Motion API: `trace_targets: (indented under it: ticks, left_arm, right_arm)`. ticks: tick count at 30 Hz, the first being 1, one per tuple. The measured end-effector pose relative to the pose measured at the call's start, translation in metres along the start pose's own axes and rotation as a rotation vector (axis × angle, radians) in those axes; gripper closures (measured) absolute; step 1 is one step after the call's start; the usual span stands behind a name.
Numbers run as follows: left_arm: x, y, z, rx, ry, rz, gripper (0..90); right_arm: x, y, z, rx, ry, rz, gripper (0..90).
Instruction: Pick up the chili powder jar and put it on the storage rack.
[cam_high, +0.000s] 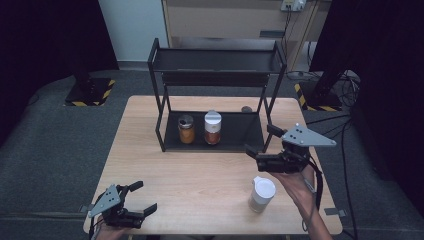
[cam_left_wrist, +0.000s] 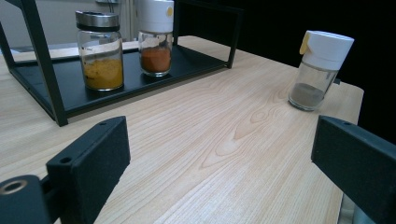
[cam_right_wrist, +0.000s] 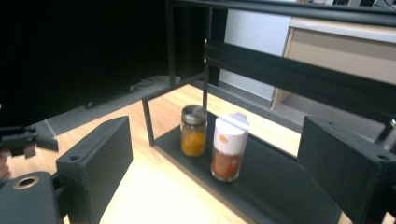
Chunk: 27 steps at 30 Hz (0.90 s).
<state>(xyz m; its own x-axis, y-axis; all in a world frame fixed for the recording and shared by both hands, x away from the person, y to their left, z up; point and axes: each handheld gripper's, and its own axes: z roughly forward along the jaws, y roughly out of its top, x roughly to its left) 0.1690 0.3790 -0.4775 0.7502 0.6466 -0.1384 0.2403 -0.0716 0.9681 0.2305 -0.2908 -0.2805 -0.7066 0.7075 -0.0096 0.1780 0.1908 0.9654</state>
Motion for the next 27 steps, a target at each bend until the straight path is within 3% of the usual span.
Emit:
trace_targets:
  ticks: [12, 27]
  left_arm:
    - [-0.001, 0.000, 0.000, -0.006, -0.001, 0.004, 3.6]
    - [-0.003, 0.001, 0.000, -0.002, 0.009, 0.014, 3.6]
  right_arm:
    - [-0.009, -0.041, -0.043, -0.020, -0.043, 0.026, 10.4]
    - [-0.010, -0.087, -0.069, -0.008, -0.093, 0.042, 10.4]
